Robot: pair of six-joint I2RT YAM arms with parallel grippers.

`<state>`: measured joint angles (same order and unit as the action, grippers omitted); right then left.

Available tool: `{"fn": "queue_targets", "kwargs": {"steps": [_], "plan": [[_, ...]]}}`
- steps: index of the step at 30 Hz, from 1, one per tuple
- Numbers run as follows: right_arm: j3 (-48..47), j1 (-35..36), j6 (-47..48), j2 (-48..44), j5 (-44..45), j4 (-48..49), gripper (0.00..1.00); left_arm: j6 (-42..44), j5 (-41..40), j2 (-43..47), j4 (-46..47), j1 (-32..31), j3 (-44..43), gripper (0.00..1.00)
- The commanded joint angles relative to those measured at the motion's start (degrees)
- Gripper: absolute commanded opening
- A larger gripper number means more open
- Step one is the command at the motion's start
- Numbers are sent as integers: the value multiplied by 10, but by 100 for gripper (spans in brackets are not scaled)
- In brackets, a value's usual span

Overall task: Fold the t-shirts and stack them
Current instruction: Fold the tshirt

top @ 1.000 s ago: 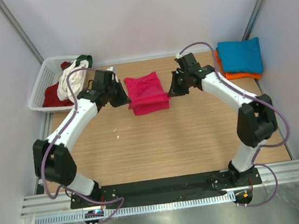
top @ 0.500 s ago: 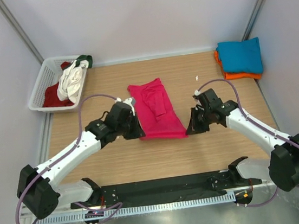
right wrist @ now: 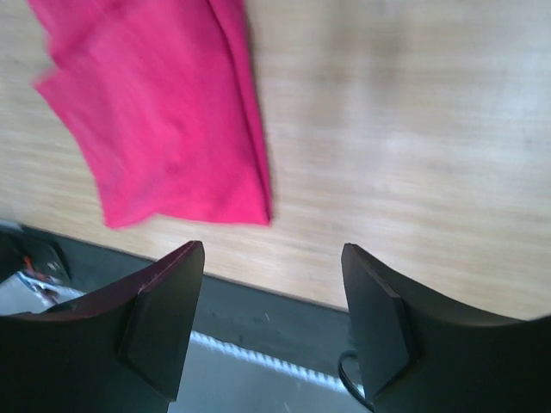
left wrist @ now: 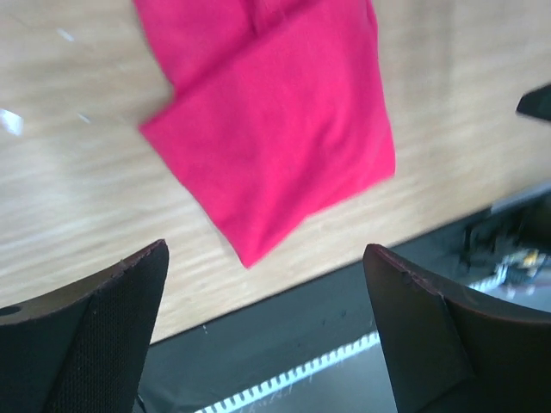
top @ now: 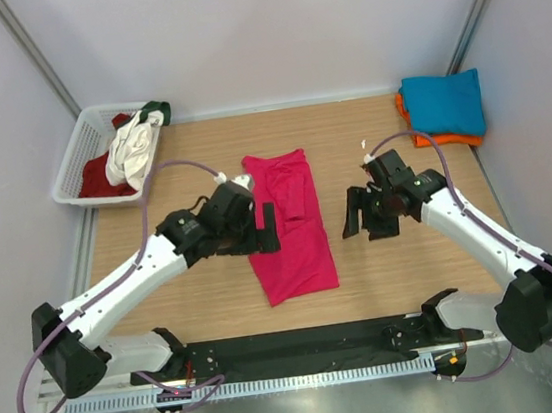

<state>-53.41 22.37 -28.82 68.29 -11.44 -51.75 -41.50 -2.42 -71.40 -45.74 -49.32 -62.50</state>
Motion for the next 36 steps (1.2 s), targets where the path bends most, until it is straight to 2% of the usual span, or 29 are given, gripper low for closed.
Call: {"fn": "queue_targets", "kwargs": {"steps": [1,6,7,10,11,14,18,22,27,33,36], "plan": [[-49,0,-6,42,14,79,71,11,-89,-28,-57,52,-68,95],[-70,0,-8,143,-26,213,68,-4,-53,-95,62,132,-71,84],[-78,1,1,173,-43,228,61,-8,-40,-125,68,137,-81,82],[-92,4,35,209,-55,268,52,-34,-22,-153,68,143,-83,74],[-94,5,43,229,-64,281,50,-45,-7,-153,72,143,-66,70],[-112,9,67,270,-72,285,49,-107,21,-133,111,143,5,67],[-112,11,57,289,-77,302,50,-185,36,-110,145,143,92,65],[-112,13,45,305,-89,324,53,-191,29,-109,153,143,110,66],[-128,16,48,330,-89,307,54,-184,52,-147,190,143,113,67],[-131,29,54,341,-85,299,52,-170,52,-184,210,143,100,62],[-134,32,55,342,-80,296,47,-167,51,-193,208,143,91,62]]}}
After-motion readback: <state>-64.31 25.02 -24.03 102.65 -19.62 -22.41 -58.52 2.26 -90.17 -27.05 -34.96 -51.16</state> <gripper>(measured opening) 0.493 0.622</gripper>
